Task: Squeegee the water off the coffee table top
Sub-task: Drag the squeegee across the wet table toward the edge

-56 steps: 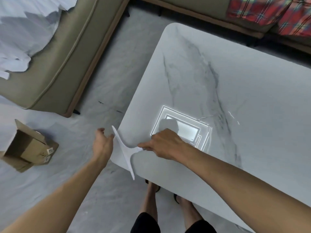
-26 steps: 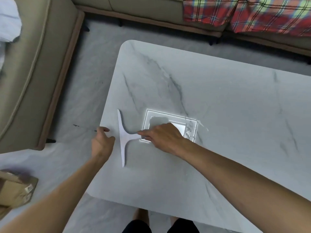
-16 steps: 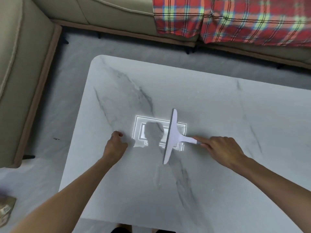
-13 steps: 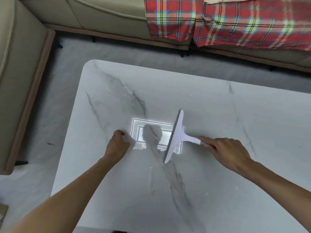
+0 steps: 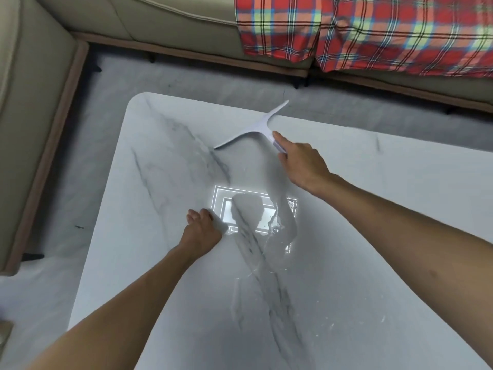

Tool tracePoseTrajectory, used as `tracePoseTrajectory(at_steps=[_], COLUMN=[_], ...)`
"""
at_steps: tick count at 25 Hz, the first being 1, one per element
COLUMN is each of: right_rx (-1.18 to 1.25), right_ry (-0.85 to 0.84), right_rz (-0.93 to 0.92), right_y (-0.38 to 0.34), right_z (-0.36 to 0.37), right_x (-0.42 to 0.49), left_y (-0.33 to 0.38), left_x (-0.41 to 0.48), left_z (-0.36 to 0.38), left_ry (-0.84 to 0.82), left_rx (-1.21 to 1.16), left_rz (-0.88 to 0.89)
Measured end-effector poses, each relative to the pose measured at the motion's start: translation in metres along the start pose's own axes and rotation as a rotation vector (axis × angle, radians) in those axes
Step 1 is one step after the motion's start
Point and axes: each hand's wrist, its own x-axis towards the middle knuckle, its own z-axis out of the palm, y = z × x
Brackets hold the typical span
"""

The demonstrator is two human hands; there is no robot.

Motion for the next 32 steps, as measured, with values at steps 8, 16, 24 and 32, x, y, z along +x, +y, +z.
tracePoseTrajectory(at_steps=[8,16,24,32], right_rx=[-0.318,-0.024,-0.126,-0.05], right_ry=[-0.168,0.021,-0.093,-0.121], right_rz=[0.024,0.099,0.189,0.292], right_y=[0.069,0.032,0.052,0.075], right_z=[-0.002,-0.044,-0.017,-0.049], right_x=[-0.153,-0.026,-0.106,-0.142], left_y=[0.005,0.004,0.005,0.024], left_x=[-0.007,-0.009,-0.007,-0.026], left_z=[-0.002,-0.005,-0.004,0.033], left_ry=[-0.026,-0.026,-0.031,-0.094], left_rx=[0.027,-0.017,-0.063,-0.026], left_rz=[-0.015,-0.019,-0.03,0.15])
